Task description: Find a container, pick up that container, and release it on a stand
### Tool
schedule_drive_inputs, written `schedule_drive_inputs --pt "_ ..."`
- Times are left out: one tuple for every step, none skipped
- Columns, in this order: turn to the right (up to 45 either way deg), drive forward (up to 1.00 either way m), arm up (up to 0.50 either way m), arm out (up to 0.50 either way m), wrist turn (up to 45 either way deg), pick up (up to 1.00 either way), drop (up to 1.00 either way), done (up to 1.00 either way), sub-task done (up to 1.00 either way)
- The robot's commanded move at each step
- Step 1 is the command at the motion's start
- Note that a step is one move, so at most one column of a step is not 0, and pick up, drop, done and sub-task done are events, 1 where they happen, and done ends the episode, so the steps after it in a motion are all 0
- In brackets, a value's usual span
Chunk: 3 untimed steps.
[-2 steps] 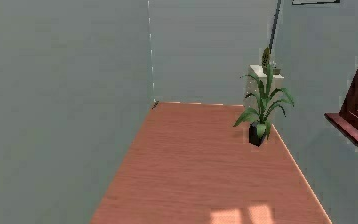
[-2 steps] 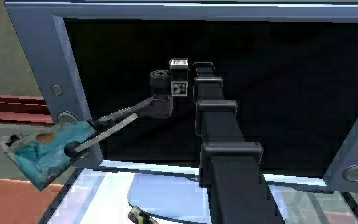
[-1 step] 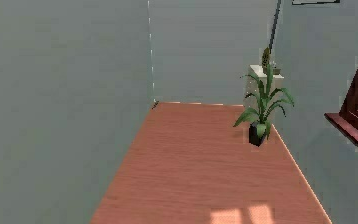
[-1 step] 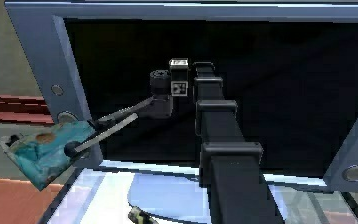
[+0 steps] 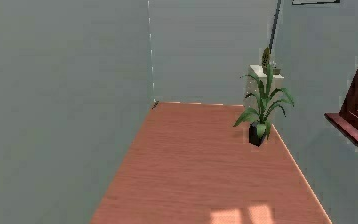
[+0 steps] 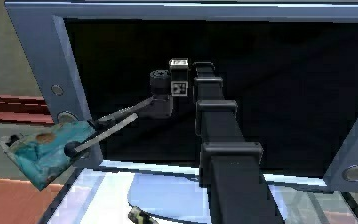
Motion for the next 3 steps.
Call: schedule_drive_inputs --pt "0.0 0.0 0.0 0.0 0.0 0.0 1.0 0.0 0.0" --pt "0.0 0.0 0.0 -0.1 0.0 0.0 0.0 0.0 0.0" --pt "0.0 0.0 0.0 0.0 0.0 0.0 0.0 1.0 0.0"
